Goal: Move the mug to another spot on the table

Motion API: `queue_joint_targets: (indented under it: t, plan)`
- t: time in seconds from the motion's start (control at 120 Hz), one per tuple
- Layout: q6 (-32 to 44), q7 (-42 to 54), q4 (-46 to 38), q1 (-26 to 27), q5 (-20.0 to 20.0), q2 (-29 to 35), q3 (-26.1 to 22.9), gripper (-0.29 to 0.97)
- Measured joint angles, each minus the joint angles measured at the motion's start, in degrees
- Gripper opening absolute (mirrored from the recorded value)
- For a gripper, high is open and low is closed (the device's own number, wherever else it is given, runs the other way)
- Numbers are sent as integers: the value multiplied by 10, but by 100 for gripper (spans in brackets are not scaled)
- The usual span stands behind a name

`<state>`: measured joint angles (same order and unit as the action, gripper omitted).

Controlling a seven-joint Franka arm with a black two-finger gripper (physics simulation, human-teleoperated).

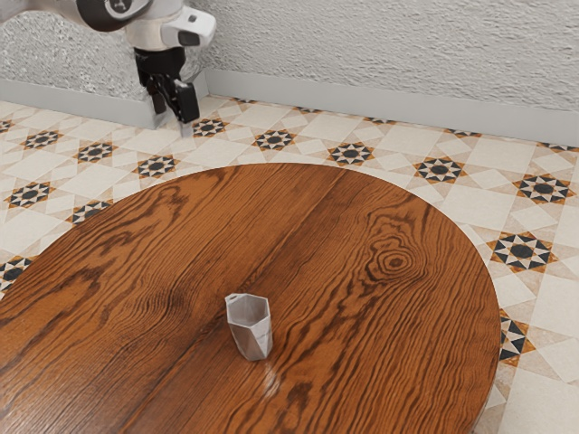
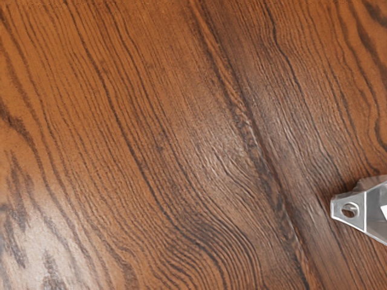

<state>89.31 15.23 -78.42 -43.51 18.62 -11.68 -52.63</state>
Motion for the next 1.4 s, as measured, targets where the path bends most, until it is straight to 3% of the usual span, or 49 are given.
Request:
queue_joint_targets:
  t: [0.258, 0.475, 0.742, 0.967, 1.4]
  plan:
    - [55, 31, -92, -4, 1, -13, 2, 68]
    - [67, 70, -155, -8, -41, -46, 1, 68]
    - [106, 212, -250, -9, -66, -35, 0, 68]
    - [202, 368, -326, -9, -82, -40, -1, 68]
    - [316, 597, -386, -29, -94, -85, 1, 68]
